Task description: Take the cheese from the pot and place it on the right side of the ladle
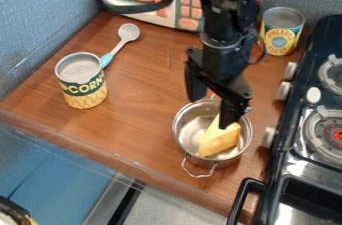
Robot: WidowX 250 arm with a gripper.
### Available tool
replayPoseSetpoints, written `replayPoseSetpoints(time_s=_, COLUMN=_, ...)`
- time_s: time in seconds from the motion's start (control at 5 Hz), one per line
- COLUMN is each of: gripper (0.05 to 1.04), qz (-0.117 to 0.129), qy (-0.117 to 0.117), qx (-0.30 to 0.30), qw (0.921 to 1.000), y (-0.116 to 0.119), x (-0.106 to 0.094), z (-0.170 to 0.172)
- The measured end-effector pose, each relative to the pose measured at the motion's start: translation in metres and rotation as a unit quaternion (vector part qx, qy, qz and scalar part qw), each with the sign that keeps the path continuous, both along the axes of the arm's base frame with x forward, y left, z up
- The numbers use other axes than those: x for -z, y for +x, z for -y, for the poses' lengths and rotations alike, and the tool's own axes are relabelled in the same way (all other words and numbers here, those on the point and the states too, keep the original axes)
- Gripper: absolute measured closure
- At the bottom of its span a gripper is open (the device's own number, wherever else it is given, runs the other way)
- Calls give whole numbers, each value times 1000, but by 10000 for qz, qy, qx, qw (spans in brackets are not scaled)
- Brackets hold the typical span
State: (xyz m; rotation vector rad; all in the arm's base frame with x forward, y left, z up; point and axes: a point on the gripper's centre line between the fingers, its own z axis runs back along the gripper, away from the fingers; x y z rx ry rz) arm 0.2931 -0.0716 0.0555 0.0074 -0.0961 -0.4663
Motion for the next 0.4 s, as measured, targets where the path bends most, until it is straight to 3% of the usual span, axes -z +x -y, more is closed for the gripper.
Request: replayPoseSetpoints(time_s=0.4, gripper=84, qz=-400, qy=41, qx=-254, qw=9989, y=4, x=30, z=9)
